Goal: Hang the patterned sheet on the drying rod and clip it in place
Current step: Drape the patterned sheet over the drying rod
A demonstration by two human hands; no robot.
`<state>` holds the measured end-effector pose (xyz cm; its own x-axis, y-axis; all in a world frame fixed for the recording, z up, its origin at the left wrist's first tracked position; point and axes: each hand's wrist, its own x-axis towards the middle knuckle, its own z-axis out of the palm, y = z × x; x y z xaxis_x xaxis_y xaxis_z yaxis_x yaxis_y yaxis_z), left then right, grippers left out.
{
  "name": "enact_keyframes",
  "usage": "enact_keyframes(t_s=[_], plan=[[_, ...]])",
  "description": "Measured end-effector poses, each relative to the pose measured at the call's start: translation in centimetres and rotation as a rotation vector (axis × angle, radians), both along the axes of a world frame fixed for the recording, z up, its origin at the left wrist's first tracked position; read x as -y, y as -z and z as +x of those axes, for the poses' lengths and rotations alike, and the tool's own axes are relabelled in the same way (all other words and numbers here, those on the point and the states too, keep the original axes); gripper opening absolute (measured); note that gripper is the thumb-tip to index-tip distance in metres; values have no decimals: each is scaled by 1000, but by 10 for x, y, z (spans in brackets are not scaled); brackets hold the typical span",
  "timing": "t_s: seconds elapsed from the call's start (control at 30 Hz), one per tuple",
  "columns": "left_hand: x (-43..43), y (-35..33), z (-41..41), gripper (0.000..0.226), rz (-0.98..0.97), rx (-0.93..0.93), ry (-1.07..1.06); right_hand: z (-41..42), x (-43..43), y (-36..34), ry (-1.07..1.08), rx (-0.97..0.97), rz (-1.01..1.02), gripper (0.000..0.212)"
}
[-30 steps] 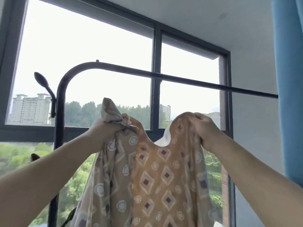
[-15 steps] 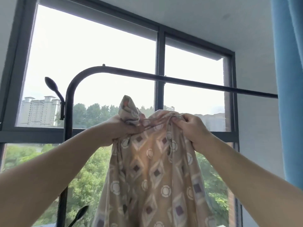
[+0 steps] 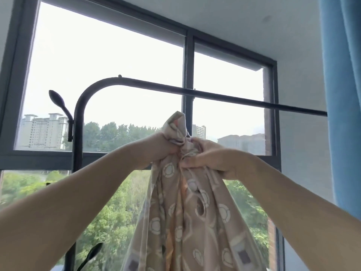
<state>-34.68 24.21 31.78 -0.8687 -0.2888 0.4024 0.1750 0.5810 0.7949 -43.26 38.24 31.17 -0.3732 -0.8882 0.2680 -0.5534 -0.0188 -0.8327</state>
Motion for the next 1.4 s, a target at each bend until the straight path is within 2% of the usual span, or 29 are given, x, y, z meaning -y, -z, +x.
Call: enact_keyframes(t_s=[0.07,0.13,0.3,0.47,0.53,0.6,0.7,0.77,0.83,0.87,0.9,0.97,1.0,1.03,1.07,1.1,1.13,1.17,1.23,1.3,1.4], plan=[[-3,0,0,19,-7,5,63,-6,2,3,53,-40,4,16],[2,2,2,28,8,7,113,-17,2,7,147,-88,-108,8],[20,8,-1,10,-71,41,-52,-28,5,10,288,-76,-431,16],[61,33,10,9,-110,80,-261,-46,-9,-3,541,-33,-602,23],[74,50,12,23,-170,142,-379,-50,-16,-4,608,-48,-638,26],[82,64,11,18,-194,155,-500,-54,-19,-5,648,-17,-701,28],[85,69,3,25,1,139,-533,-59,-24,-4,667,-38,-693,26],[80,64,-4,30,117,80,-483,-60,-26,-1,645,-96,-559,20],[71,44,-9,29,145,0,-442,-60,-26,2,631,-143,-443,16],[65,30,-8,29,133,-55,-449,-60,-27,1,651,-169,-446,15],[62,9,-4,28,139,-170,-468,-60,-29,-4,694,-181,-524,17],[54,-31,10,23,148,-461,-498,-58,-40,-18,827,-147,-860,23],[51,-46,16,20,94,-552,-507,-55,-47,-25,887,-162,-1017,23],[47,-53,19,22,-26,-544,-519,-55,-52,-30,937,-261,-1044,20],[41,-51,20,28,-175,-420,-515,-54,-54,-32,951,-397,-908,17],[37,-44,18,31,-299,-253,-490,-54,-51,-29,916,-517,-678,15],[35,-36,15,33,-312,-139,-447,-55,-48,-24,857,-592,-474,15],[35,-30,11,33,-270,-116,-405,-57,-46,-20,814,-592,-354,14],[39,-23,5,31,-192,-194,-397,-56,-47,-17,778,-476,-312,10],[38,-17,2,32,-175,-136,-408,-50,-48,-17,696,-374,-265,31],[27,-11,-4,35,-191,-45,-372,-31,-40,-15,487,-312,-86,69]])
